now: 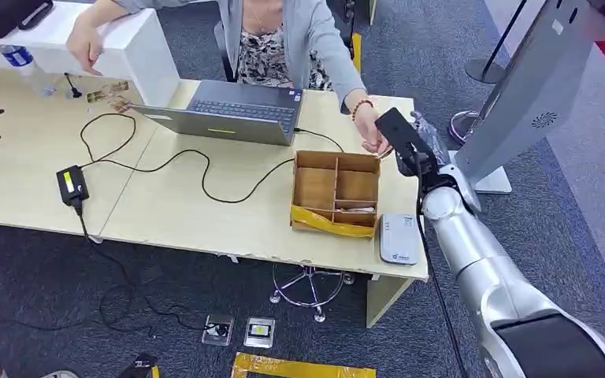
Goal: Pass the card to the sensor for recognition and then transmit it.
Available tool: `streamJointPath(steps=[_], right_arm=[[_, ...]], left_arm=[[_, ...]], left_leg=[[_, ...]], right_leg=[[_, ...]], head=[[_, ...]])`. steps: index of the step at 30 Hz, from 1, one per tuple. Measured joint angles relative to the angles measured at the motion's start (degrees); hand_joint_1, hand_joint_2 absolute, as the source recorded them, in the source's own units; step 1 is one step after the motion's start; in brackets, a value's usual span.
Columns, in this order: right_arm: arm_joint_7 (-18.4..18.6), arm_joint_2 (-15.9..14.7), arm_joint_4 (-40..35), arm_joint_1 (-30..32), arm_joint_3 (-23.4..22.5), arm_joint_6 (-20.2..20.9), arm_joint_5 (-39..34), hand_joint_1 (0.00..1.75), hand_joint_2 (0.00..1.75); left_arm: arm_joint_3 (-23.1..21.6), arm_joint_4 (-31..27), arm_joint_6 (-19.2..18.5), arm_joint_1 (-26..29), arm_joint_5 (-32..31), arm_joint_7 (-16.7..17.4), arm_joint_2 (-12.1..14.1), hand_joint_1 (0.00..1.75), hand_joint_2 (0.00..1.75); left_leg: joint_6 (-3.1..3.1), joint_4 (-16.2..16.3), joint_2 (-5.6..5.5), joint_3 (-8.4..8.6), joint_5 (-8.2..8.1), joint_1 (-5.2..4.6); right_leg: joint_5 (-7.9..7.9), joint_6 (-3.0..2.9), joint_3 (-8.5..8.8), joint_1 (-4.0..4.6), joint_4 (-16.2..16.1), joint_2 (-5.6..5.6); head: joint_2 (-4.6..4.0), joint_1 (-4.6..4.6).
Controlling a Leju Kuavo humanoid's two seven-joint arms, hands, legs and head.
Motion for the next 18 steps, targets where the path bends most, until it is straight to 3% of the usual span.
streamJointPath(steps=[3, 4, 5, 6, 17, 18], right_arm=[[0.5, 0.0, -0.2, 0.0, 0.0, 0.0, 0.2, 1.75, 1.75], [0.5, -0.1, -0.3, 0.0, 0.0, 0.0, 0.2, 0.00, 1.75], [0.5, -0.1, -0.4, 0.0, 0.0, 0.0, 0.2, 0.00, 1.75], [0.5, -0.2, -0.5, 0.0, 0.0, 0.0, 0.2, 0.00, 0.00], [2.5, -0.4, -0.5, 0.1, 0.0, -0.6, 2.5, 0.00, 0.00], [2.3, -0.5, -0.6, 0.1, 0.0, -0.7, 3.1, 0.00, 1.75]], left_arm=[[-0.1, 0.0, -0.1, 0.1, -0.3, 0.0, 0.0, 0.00, 0.00], [-0.2, 0.0, -0.1, 0.1, -0.3, -0.1, 0.0, 0.00, 0.00], [-0.2, 0.0, -0.1, 0.2, -0.4, -0.1, 0.0, 0.00, 0.00], [-0.2, 0.0, -0.1, 0.2, -0.4, -0.1, 0.0, 0.00, 0.00], [-0.2, 0.0, -0.1, 0.2, -0.4, -0.1, 0.0, 0.00, 0.00], [-0.2, 0.0, -0.1, 0.2, -0.4, -0.1, 0.0, 0.00, 0.00]], left_leg=[[0.00, 0.0, 0.00, 0.00, 0.00, 0.00], [0.00, 0.0, 0.00, 0.00, 0.00, 0.00], [0.00, 0.0, 0.00, 0.00, 0.00, 0.00], [0.00, 0.0, 0.00, 0.00, 0.00, 0.00], [0.00, 0.0, 0.00, 0.00, 0.00, 0.00], [0.00, 0.0, 0.00, 0.00, 0.00, 0.00]], right_leg=[[0.00, 0.00, -0.01, 0.00, 0.0, 0.00], [0.00, 0.00, -0.01, 0.00, 0.0, -0.01], [0.00, 0.00, -0.01, 0.00, 0.0, -0.01], [0.00, 0.00, -0.01, 0.00, 0.0, -0.01], [0.00, 0.00, 0.00, 0.00, 0.0, 0.00], [0.00, 0.00, 0.00, 0.00, 0.0, 0.00]], head=[[0.00, 0.00], [0.00, -0.02], [0.00, 0.02], [0.00, 0.00], [0.00, 0.00], [0.00, 0.00]])
